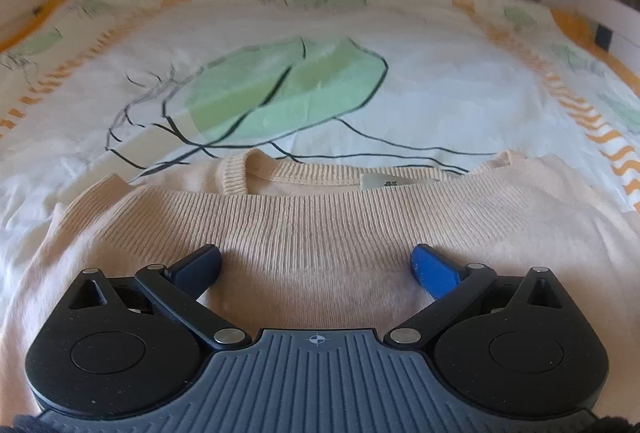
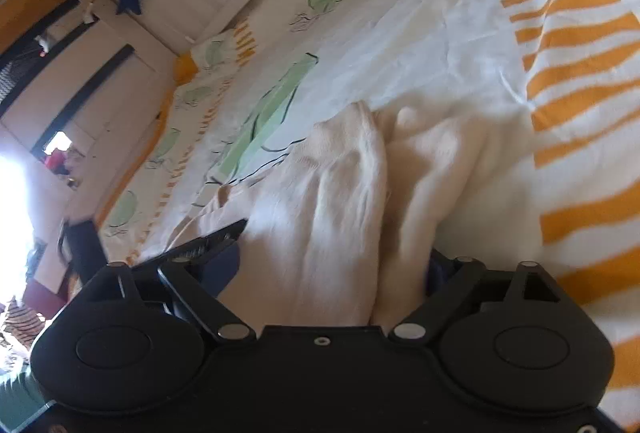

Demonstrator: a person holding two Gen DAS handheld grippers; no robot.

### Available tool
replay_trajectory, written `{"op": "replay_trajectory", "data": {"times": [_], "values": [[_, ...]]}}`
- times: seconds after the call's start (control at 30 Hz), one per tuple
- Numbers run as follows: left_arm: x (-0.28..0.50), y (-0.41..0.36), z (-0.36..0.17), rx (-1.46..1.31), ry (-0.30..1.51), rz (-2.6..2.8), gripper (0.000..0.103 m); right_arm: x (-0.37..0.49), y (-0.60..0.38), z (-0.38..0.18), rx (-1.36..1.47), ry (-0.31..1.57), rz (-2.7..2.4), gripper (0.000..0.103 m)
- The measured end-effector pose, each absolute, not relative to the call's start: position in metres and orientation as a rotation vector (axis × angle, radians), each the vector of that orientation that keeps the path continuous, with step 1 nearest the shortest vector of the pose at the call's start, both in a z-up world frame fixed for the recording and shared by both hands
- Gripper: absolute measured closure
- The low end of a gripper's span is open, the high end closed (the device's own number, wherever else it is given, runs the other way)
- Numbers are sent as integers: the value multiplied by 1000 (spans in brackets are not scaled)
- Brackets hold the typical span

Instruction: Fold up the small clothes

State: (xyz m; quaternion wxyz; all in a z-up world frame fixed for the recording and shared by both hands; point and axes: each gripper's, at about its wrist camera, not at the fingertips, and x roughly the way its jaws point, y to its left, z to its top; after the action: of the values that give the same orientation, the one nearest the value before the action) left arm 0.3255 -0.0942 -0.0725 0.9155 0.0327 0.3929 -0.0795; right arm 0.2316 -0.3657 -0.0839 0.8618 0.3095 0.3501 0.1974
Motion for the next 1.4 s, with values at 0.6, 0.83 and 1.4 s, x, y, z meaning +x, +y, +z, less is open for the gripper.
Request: {"op": "replay_trajectory", "data": {"times": [0.6,0.83,1.4], "values": [[402,-108,-59,110,1175,-144,3,239,-368,-86,762,787,477,0],[342,-94,-43,82,1154,-161,9,239,-362,-84,706,792,487,0],[307,-98,-51,126,1146,-147,3,233,-351,-77,717,806,381,0]]}}
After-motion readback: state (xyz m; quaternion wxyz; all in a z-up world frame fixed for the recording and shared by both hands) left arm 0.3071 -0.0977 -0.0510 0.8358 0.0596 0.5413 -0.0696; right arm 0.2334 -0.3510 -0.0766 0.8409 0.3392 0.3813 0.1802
